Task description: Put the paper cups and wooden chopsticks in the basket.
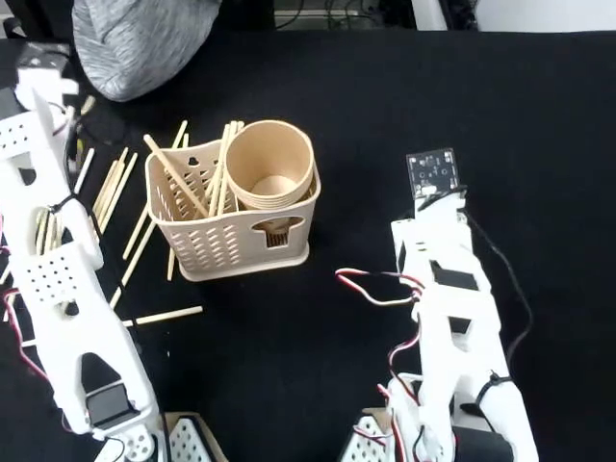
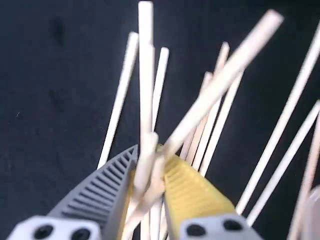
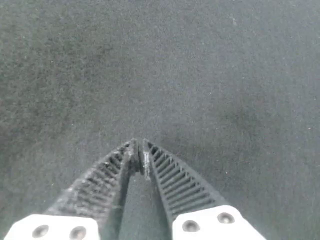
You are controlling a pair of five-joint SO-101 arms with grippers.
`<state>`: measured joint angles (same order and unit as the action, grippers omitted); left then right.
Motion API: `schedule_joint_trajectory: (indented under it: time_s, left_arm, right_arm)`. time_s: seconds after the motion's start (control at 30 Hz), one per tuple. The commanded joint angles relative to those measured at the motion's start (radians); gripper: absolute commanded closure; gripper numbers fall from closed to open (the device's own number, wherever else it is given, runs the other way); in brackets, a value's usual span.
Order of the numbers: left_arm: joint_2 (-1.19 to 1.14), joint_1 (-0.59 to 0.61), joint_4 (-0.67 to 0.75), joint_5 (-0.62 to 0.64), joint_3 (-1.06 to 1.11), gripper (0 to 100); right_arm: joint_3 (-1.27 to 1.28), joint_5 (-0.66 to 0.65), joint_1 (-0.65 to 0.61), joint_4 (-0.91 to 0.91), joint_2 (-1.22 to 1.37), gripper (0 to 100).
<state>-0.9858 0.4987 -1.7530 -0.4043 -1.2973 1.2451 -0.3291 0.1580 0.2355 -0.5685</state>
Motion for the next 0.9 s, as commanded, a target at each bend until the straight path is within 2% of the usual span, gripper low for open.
schedule_joint_trajectory:
  time_s: [0.0, 0.13, 0.27, 0.4, 0.87]
  left_arm:
    - [0.025, -0.013, -0.008, 0.212, -0.148, 97]
    - [0.025, -0.012, -0.009, 0.385, -0.269, 97]
    - [0.025, -0.008, -0.011, 0.506, -0.367, 97]
    - [0.083, -0.016, -0.011, 0.615, -0.358, 97]
    - [0.517, -0.099, -0.006, 0.646, -0.32, 97]
  right_arm:
    - [-0.004, -0.008, 0.012, -0.018, 0.001, 98.3]
    - [-0.004, -0.008, 0.012, -0.018, 0.001, 98.3]
    - [-0.004, -0.008, 0.012, -0.018, 0.001, 98.3]
    - [-0.004, -0.008, 0.012, -0.018, 0.001, 98.3]
    - [-0.004, -0.008, 0.012, -0.017, 0.001, 98.3]
